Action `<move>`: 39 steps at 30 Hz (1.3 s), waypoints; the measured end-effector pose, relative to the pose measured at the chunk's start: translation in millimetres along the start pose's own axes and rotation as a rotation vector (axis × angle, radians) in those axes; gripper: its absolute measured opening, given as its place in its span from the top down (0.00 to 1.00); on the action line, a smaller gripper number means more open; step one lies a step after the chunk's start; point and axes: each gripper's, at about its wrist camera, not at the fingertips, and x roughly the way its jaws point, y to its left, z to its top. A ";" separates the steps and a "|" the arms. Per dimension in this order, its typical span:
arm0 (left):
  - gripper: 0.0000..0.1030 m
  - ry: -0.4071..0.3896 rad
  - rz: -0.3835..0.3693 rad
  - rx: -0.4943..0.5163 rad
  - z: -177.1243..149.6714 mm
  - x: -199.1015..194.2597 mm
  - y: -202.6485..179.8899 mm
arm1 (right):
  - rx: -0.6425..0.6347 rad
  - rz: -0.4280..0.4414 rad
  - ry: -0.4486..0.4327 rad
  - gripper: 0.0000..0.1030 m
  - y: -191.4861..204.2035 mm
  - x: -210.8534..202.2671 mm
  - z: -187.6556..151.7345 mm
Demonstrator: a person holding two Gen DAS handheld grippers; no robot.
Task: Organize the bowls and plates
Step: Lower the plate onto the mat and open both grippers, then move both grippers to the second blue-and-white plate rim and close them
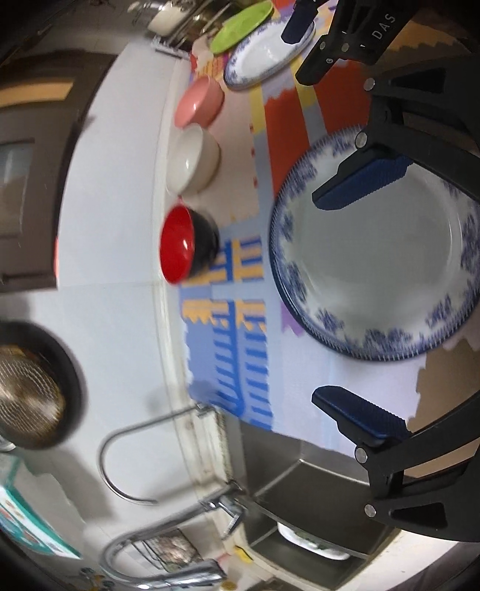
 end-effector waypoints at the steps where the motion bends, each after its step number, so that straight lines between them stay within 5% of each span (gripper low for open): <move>1: 0.04 -0.008 -0.008 0.003 1.8 -2.3 -4.5 | 0.004 -0.012 -0.010 0.30 -4.7 -4.0 1.2; 20: 0.00 -0.171 -0.111 0.100 48.6 -33.0 -144.3 | 0.067 -0.161 -0.144 0.24 -137.5 -44.1 14.4; 39: 0.00 -0.081 -0.185 0.153 71.4 25.6 -259.5 | 0.159 -0.270 -0.112 0.24 -255.6 -3.8 17.8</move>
